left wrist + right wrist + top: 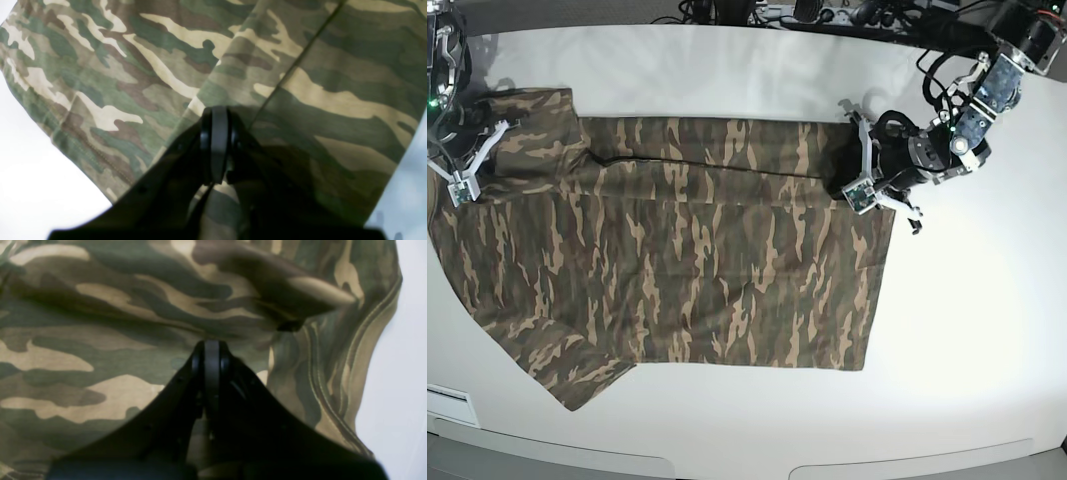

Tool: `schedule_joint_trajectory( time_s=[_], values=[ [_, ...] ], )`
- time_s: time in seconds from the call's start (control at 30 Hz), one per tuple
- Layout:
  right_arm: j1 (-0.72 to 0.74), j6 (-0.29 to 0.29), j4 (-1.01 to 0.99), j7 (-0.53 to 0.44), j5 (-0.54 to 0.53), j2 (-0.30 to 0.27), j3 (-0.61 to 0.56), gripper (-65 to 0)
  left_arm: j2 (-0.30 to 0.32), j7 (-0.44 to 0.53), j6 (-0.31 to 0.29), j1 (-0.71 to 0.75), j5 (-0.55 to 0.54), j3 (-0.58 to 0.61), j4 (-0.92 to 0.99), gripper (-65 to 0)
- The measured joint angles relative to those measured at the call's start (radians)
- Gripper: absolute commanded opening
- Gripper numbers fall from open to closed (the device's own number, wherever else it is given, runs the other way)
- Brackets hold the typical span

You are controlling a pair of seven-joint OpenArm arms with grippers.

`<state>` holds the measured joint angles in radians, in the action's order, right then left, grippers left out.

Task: Fold the T-shirt properly
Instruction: 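Lower the folded edge onto the shirt and release both grippers, then regrasp the folded edge with both grippers and smooth it flat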

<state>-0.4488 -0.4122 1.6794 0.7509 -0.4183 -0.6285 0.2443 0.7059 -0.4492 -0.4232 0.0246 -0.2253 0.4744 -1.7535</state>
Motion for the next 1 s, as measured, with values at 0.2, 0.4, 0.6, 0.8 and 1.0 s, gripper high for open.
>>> schedule_joint_trajectory(
  time_s=[0.2, 0.4, 0.6, 0.8, 1.0],
  values=[
    [-0.108, 0.031, 0.035, -0.05, -0.001, -0.008, 0.007, -65.0, 0.042, 0.016, 0.021, 0.131, 0.001, -0.008, -0.082, -65.0],
    [-0.191, 0.045, 0.044, -0.103, 0.017, -0.013, 0.013, -65.0, 0.074, 0.016, 0.074, 0.252, 0.154, -0.007, -0.187, -65.0],
    [-0.286, 0.089, 0.084, -0.128, 0.025, -0.018, 0.021, -65.0, 0.138, -0.008, 0.111, 0.323, 0.236, 0.001, -0.273, -65.0],
    [-0.418, 0.154, 0.213, -0.055, 0.07, -0.007, 0.02, -65.0, 0.163, -0.014, 0.154, 0.328, 0.329, 0.005, -0.294, -65.0],
    [-0.471, 0.2, 0.273, -0.024, 0.204, 0.031, 0.006, -65.0, 0.175, -0.004, 0.169, 0.328, 0.349, 0.006, -0.293, -65.0]
  ],
)
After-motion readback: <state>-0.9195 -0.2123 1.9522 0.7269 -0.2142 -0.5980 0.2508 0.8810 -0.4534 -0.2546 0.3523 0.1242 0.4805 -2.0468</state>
